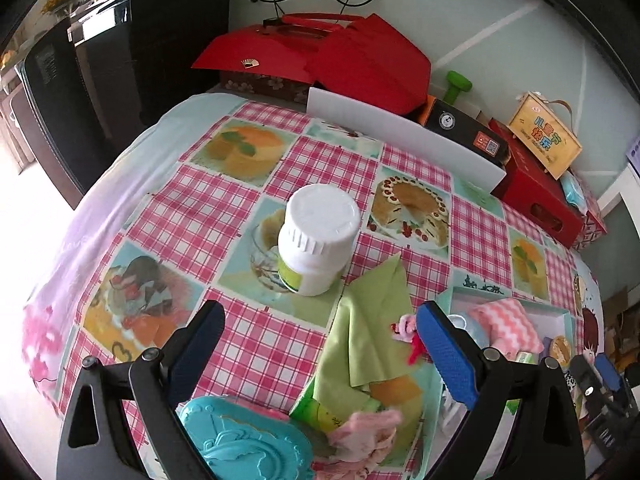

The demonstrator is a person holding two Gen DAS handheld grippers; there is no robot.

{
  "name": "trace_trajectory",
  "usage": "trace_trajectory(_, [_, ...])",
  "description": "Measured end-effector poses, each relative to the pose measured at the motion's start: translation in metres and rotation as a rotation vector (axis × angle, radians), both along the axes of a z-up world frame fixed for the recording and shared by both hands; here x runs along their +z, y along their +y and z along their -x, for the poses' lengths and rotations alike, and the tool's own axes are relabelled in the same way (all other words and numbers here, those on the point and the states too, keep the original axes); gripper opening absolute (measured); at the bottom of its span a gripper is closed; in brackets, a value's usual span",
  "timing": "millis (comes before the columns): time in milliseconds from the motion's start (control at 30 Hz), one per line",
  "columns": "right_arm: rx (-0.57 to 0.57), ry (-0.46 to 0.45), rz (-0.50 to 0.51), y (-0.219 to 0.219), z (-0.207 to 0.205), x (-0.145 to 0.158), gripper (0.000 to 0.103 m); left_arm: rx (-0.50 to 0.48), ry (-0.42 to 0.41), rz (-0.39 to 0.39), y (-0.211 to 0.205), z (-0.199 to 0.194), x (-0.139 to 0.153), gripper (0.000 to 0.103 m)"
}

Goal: Organize soft objects
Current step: 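Move both grippers back over the green cloth and red flower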

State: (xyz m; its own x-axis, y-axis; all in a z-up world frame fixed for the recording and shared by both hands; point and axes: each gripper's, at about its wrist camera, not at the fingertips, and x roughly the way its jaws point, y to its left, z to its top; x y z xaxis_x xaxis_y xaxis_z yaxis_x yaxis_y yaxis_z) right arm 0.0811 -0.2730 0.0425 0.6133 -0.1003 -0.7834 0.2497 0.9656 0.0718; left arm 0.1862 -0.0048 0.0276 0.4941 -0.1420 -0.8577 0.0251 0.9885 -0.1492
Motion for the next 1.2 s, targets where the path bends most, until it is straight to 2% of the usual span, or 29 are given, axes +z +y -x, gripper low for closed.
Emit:
trace_trajectory(400, [0.265,0.007,-0.016,0.083,-0.027,-0.026,0.102,0.009,0.046,0.041,0.012,-0.006,-0.012,0.096])
trace_trajectory(467, [0.308,-0.001,-0.023,0.092,-0.03,-0.029,0.094,0.013,0.053,0.049,0.015,-0.008,-0.015,0.096])
trace_trajectory(733, [0.418,0.006,-0.049,0.12,-0.041,-0.041,0.079,-0.005,0.093,0.066,0.013,-0.015,-0.027,0.096])
trace_trajectory(800, [0.442,0.01,-0.057,0.126,-0.044,-0.044,0.072,-0.014,0.103,0.071,0.012,-0.016,-0.029,0.096])
trace_trajectory(867, [0.462,0.019,-0.06,0.131,-0.047,-0.046,0.061,-0.017,0.109,0.076,0.011,-0.018,-0.032,0.096])
trace_trajectory(967, [0.478,0.036,-0.062,0.137,-0.055,-0.052,0.06,-0.013,0.113,0.081,0.013,-0.02,-0.033,0.096])
trace_trajectory(1033, [0.487,0.048,-0.067,0.141,-0.058,-0.056,0.056,-0.005,0.117,0.087,0.015,-0.021,-0.035,0.096])
trace_trajectory(1200, [0.493,0.067,-0.056,0.147,-0.066,-0.063,0.055,0.003,0.129,0.103,0.018,-0.024,-0.038,0.096])
